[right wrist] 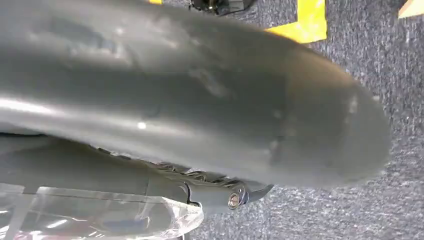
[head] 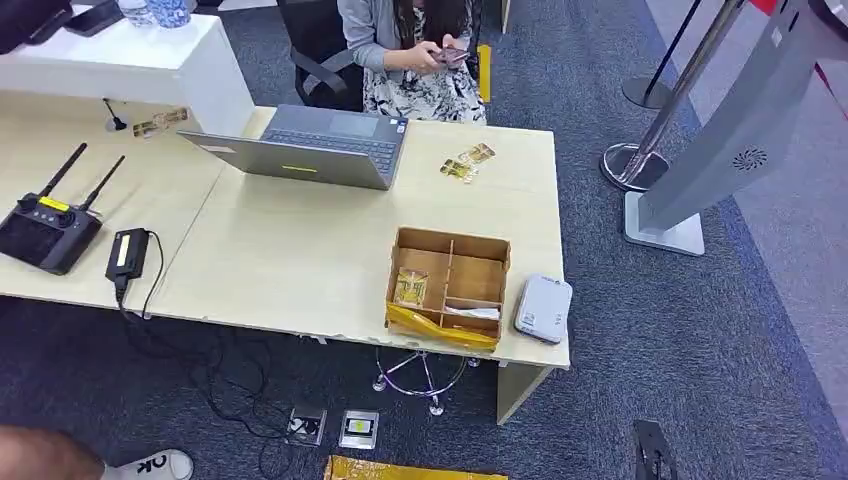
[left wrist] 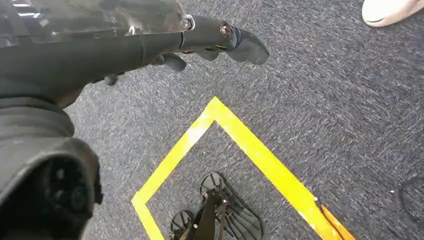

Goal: Pass the card to the sensor for recognition and then transmit it.

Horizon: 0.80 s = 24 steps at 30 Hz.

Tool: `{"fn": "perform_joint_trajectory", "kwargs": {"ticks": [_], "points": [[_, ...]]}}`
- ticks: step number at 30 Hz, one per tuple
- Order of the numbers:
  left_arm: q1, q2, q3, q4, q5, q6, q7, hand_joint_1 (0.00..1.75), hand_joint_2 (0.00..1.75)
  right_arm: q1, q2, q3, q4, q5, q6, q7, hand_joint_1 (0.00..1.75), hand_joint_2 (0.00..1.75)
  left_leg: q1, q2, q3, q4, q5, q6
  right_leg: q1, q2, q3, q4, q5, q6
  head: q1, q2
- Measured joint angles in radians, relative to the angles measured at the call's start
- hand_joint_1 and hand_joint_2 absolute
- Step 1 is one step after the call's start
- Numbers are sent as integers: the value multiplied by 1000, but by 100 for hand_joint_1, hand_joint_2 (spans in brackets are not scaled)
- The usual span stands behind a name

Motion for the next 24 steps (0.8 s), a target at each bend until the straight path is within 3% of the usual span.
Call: {"fn": "perform_joint_trajectory", "kwargs": {"ticks": [11,14,19,24], "points": [[-1,0,-5,0,23,21,-6,0,0,9,-7,3,0,-12,-2,-8,0,0,0,0,0,0,0,0,0,0,0,0,0,0,0,0],[-1,0,-6,0,22,19,-40,0,0,10,-11,3,0,-25,-8,-11,0,0,0,0,0,0,0,0,0,0,0,0,0,0,0,0],[-11,4,-14,0,-14,103,-73,0,0,19,-16,12,0,-22,-8,-5,0,0,0,0,0,0,0,0,0,0,0,0,0,0,0,0],[-28,16,-16,0,-11,136,-104,0,0,23,-16,13,0,-39,-19,-21,0,0,0,0,0,0,0,0,0,0,0,0,0,0,0,0]]}}
